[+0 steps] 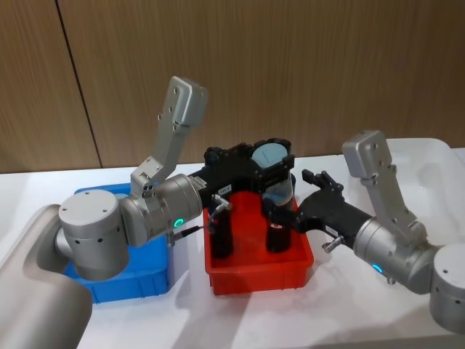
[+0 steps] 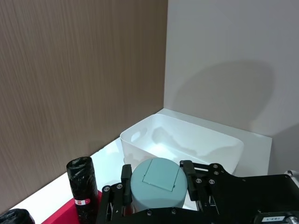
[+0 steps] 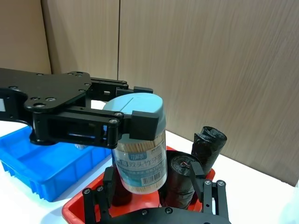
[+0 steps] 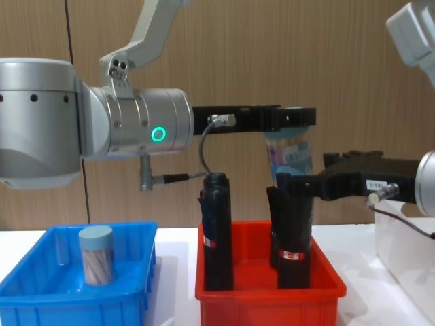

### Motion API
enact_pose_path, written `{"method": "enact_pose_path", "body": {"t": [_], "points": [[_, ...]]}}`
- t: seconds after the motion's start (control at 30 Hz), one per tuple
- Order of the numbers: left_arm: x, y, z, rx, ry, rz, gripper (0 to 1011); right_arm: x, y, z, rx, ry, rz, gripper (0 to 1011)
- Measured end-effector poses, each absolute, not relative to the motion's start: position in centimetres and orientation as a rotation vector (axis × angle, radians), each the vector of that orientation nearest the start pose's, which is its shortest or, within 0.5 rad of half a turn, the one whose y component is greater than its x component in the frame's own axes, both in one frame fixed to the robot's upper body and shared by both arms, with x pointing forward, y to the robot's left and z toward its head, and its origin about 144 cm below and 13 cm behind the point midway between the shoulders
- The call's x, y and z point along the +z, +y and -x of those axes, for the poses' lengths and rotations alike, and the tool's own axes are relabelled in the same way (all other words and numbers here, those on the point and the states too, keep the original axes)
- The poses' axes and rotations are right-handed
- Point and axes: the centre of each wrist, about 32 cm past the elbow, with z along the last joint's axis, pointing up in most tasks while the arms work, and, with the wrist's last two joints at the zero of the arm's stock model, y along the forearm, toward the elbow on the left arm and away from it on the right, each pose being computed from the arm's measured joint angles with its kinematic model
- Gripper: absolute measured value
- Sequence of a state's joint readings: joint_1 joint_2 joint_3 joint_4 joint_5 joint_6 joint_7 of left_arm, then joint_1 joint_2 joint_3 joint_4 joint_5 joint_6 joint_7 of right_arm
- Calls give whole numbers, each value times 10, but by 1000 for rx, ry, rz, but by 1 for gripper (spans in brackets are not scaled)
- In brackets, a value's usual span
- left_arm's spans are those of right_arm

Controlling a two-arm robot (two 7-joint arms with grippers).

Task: Pick the cotton swabs from the blue box and place them into the white box.

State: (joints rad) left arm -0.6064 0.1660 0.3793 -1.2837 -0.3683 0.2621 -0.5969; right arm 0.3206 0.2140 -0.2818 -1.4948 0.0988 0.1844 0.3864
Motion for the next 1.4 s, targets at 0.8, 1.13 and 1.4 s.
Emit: {"method": "enact_pose_path", "body": {"t": [0.8,1.13,1.4], "points": [[1273,177,-600,654,33,-7,670,1219,-202,-548,-927,-129,140,682],[1273,177,-600,653,34,-7,741,1220,-200,-550,-920,-133,134,660],[1273,177,-600,653,34,-7,967,1219,-198,-551,-913,-136,131,659]]}}
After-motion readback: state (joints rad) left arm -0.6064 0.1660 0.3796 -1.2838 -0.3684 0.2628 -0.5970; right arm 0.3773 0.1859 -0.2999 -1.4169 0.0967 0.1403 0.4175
